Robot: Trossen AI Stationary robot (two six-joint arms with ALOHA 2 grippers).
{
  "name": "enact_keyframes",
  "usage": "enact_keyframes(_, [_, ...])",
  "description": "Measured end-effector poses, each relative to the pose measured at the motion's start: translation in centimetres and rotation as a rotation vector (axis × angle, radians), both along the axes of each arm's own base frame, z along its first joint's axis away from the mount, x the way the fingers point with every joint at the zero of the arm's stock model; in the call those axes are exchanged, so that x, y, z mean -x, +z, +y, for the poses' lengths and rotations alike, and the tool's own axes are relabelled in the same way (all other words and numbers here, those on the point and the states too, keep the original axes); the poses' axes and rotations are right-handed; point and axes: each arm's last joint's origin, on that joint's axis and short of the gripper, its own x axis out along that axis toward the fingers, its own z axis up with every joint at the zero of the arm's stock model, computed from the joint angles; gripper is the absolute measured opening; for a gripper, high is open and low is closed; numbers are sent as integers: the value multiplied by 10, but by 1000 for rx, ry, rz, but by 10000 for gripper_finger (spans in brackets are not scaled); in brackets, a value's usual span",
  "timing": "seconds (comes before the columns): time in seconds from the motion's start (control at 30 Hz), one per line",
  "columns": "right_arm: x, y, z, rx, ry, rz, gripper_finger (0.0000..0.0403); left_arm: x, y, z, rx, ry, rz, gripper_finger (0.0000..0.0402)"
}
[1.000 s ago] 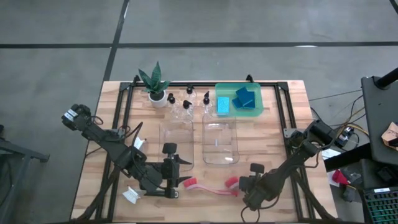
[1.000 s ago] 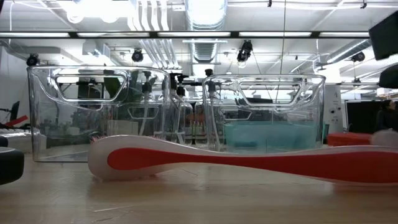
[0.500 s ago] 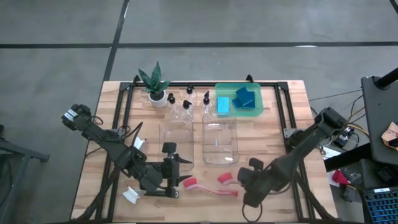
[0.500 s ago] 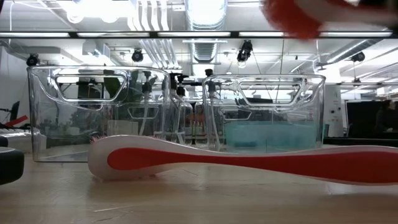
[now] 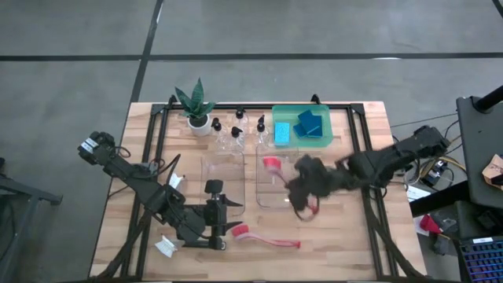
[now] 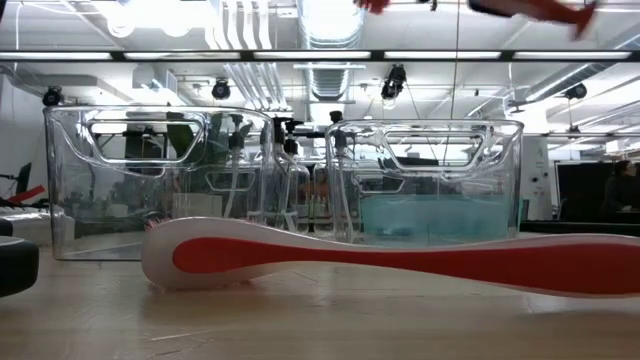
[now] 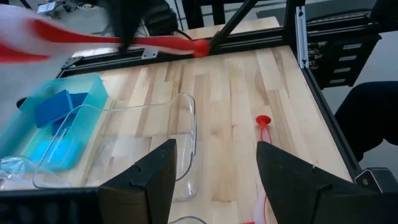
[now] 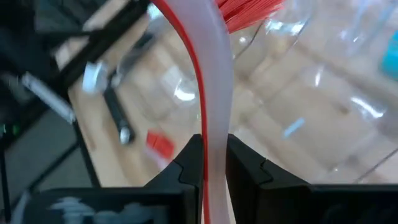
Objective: Pick & Place Kitchen Sink Supplies
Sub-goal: Put the red dish brush into the right transparent bin
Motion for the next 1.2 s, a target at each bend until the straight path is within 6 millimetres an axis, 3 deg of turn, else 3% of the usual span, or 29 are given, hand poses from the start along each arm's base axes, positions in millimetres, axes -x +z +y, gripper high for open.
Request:
enact_keyframes(0.2, [-18,-1,-48,-92,-63,-15,40,0,0,0,21,10,-2,213])
enact_keyframes(0.47, [-41,-30,-83,-125,-137,96,40,0,0,0,24,11,-2,213])
enact_keyframes(0.9, [-74,-88,-95,-132,-164,285,40,0,0,0,24,11,-2,214])
enact_keyframes(1.2, [-79,-104,-96,-141,-188,333,40,0,0,0,26,12,-3,213])
